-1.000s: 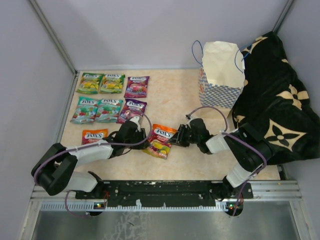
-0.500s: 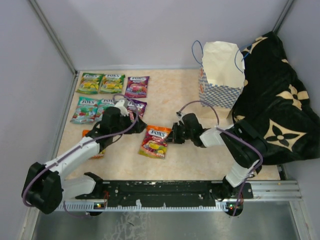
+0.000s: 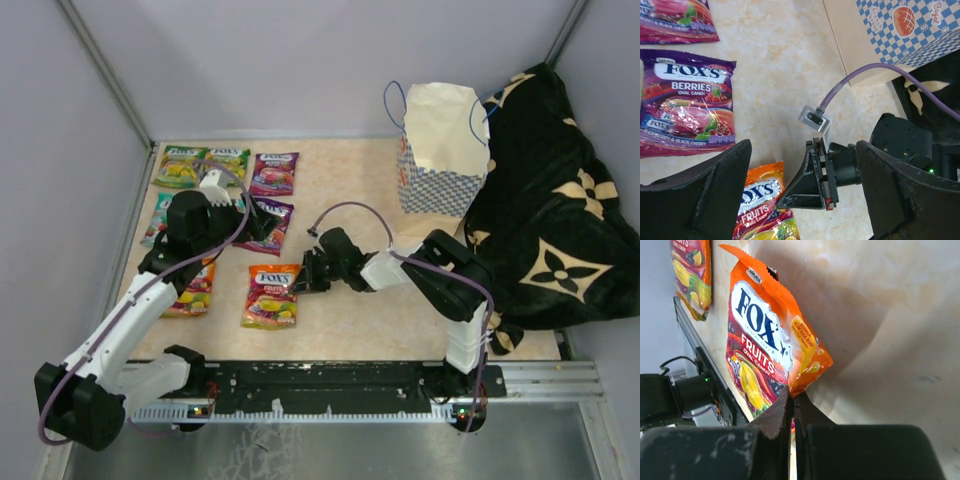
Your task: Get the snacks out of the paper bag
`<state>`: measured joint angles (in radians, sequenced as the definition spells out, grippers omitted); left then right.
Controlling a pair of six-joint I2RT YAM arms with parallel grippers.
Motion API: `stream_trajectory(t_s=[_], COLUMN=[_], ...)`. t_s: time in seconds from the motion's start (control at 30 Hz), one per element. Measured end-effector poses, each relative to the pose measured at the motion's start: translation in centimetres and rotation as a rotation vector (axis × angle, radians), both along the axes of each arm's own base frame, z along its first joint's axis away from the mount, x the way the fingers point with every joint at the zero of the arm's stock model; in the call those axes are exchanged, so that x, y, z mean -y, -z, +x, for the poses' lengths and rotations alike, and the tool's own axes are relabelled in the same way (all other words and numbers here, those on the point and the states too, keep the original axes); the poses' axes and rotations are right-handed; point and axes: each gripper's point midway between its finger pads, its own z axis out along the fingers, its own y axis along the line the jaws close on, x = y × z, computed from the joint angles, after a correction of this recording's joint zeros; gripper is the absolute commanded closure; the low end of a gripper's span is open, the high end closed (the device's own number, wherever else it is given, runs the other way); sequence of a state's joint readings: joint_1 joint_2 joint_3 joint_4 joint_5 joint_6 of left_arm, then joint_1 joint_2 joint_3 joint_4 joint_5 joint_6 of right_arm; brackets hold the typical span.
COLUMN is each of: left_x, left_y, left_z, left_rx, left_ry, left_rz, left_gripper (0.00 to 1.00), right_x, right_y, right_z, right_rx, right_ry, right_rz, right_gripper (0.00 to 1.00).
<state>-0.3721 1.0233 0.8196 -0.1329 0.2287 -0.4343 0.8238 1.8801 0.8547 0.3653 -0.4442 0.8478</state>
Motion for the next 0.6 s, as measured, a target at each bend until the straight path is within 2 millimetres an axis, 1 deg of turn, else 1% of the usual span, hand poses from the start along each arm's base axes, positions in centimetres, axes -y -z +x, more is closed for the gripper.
stream_trajectory(t_s=[0.07,0.1,0.23,0.33,0.5,0.6], left_x=[-0.5,-0.8,-1.6,-2.1,-3.0,-3.6], left_y=[-0.7,-0.7,0.2,0.8,0.7,0.9], left_z=[0.0,0.0,-0.2,-0.4,-0.4,-0.3], left_rx=[0.017,0.016,-0.013,-0.034,-0.041,-0.044], left_ry=[-0.006,-0.009,-0.013,-0.012,-0.014,-0.014], left_rz=[0.008,0.015,0.041,0.064,0.092,0.099], left_gripper=[0.09,0.09,0.08,0.08,0.06,0.05], right_x=[-1.0,-1.5,-3.7,-5.4,-8.1,-9.1], right_y=[0.0,0.0,0.0,-0.4,-1.1,-1.4], right_z=[0.1,0.2,0.6,0.8,0.9,0.8], right_rx=[-0.012,-0.021,-0.045,-0.045,-0.030,-0.023], right_ry=[0.003,0.007,0.025,0.034,0.023,0.015], right_rz=[0.008,0.012,0.027,0.041,0.067,0.076], right_gripper=[1.00,1.00,1.00,1.00,1.00,1.00])
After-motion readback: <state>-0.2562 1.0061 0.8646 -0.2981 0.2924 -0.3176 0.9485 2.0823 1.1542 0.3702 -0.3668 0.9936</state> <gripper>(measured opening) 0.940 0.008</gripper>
